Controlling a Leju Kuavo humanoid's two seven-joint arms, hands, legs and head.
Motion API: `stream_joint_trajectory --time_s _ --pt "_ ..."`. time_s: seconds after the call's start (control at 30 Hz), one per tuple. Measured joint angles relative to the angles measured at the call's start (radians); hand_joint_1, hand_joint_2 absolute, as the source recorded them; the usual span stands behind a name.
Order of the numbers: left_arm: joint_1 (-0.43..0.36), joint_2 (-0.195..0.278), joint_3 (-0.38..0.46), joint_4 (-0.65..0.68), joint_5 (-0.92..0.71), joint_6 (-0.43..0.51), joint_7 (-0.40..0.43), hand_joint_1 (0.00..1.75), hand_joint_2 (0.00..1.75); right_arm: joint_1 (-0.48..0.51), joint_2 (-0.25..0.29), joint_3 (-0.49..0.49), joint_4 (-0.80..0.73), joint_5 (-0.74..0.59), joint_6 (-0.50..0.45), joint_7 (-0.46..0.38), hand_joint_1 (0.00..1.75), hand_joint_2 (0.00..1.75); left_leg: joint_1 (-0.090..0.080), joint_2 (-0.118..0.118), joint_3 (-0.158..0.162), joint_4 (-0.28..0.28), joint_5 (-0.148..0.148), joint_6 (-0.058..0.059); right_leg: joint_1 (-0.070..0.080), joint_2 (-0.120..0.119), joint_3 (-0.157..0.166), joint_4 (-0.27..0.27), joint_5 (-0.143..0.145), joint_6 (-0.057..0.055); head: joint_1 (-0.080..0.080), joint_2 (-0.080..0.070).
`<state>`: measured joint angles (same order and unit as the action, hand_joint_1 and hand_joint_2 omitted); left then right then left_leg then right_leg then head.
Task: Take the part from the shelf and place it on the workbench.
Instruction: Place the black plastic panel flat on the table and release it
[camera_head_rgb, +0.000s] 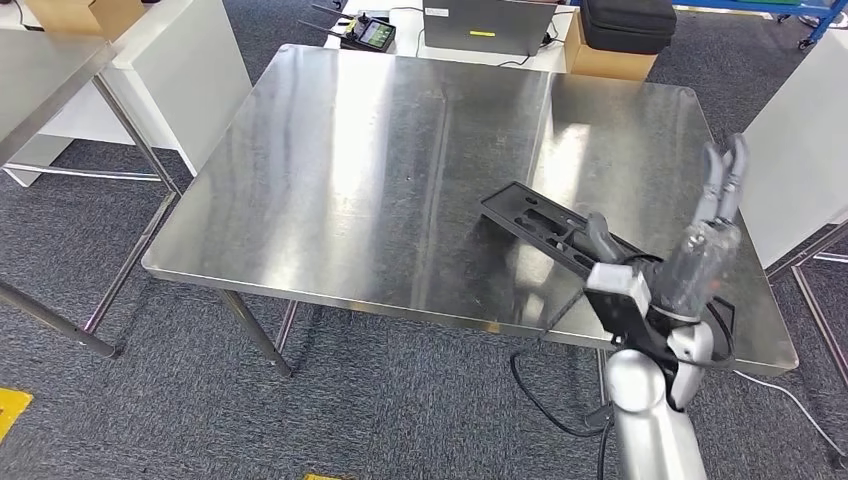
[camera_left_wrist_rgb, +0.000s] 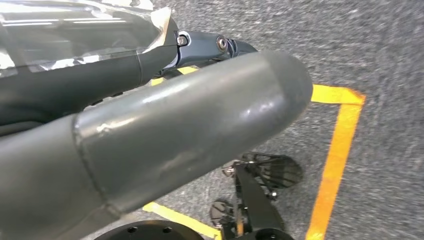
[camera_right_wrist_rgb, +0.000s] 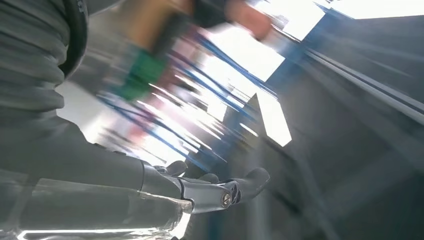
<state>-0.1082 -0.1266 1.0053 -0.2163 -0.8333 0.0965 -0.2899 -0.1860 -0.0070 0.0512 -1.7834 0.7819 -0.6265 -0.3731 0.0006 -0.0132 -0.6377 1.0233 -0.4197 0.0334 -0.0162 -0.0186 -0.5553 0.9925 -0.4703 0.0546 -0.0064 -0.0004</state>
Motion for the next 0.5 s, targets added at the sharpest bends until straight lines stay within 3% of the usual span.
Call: stream_joint_trajectory --time_s 0.1,0.23,0.33,0.5 --pt "0.006 0.000 0.002 0.000 0.005 0.008 -0.053 0.00 0.00 0.133 0.000 0.102 -0.175 -0.007 -0.056 -0.091 0.00 1.75 0.000 -0.001 0.000 0.000 -0.003 -0.001 0.000 0.000 0.000 0.000 -0.002 -0.002 0.000 0.000" --pt "0.005 -0.002 0.011 0.000 0.010 0.032 -0.078 0.00 0.00 0.251 -0.002 0.271 -0.252 -0.098 -0.023 -0.100 0.00 1.75 0.001 0.000 0.005 -0.001 -0.006 -0.003 0.000 0.001 -0.003 0.000 -0.007 -0.005 0.000 0.000" --pt "0.005 -0.004 0.025 0.000 0.017 0.043 -0.078 0.00 0.00 0.289 0.003 0.338 -0.248 -0.202 0.028 -0.121 0.00 1.75 0.001 0.000 0.009 -0.001 -0.008 -0.003 0.000 0.000 -0.002 0.000 -0.010 -0.007 0.000 0.000" --pt "0.006 -0.006 0.035 0.000 0.018 0.047 -0.078 0.00 0.00 0.311 0.012 0.374 -0.240 -0.234 0.052 -0.135 0.00 1.75 0.000 0.000 0.009 -0.001 -0.008 -0.003 0.000 0.000 -0.001 0.000 -0.009 -0.005 0.000 0.000"
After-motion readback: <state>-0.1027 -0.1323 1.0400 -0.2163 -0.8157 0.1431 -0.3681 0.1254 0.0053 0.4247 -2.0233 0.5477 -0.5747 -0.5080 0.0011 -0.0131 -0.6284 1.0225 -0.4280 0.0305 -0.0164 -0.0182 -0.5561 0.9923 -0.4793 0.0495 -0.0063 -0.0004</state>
